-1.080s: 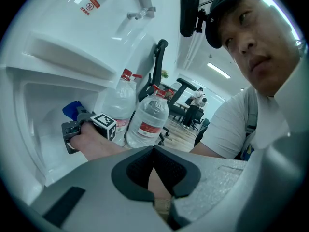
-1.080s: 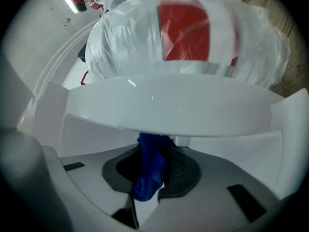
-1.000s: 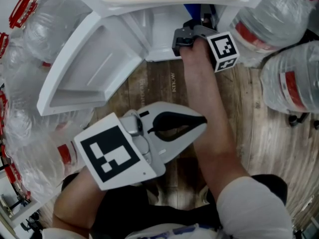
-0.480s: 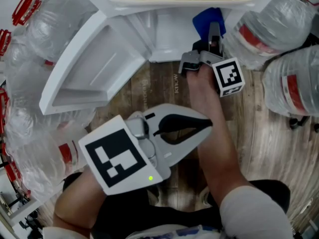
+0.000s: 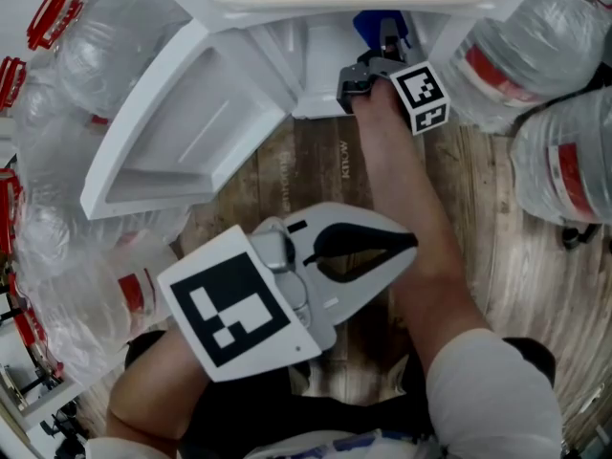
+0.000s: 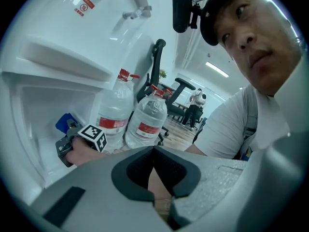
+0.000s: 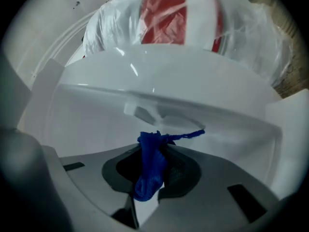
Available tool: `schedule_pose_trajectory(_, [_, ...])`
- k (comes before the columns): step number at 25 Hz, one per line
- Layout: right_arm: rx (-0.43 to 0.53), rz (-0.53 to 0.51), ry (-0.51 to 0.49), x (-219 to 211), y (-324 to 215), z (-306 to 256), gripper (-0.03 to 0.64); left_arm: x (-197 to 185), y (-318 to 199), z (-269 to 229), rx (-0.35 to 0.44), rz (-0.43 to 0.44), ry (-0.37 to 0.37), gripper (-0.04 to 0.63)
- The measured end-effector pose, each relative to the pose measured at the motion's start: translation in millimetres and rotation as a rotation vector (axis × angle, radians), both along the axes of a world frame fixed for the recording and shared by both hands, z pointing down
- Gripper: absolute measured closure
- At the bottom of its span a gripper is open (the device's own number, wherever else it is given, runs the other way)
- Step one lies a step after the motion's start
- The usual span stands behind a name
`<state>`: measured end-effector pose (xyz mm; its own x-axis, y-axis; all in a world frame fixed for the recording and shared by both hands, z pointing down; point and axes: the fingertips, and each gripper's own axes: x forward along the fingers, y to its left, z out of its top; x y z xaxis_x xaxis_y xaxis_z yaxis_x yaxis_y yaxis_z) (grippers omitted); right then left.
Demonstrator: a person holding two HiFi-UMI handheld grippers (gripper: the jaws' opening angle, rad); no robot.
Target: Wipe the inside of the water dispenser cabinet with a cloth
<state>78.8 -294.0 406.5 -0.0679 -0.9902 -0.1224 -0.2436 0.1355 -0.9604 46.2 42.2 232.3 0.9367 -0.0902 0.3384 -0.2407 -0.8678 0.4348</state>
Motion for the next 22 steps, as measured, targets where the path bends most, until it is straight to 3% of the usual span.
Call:
schedule_pose_trajectory(6, [0.002,0.046,-0.036,16,-10,0,0.548,-2,0,1,-0.009,-0.001,0.003,0.598])
schedule_pose_trajectory(13, [0.007,0.065,-0.039,23,19,-2,0.548,-3,1,1,-0.013,0.003,0.006,0.598])
schedule_pose_trajectory(22, [-0.038,0.058,0.072,30,71,0,0.548,-2,3,6,-0.027,0.008,0.000,0.598])
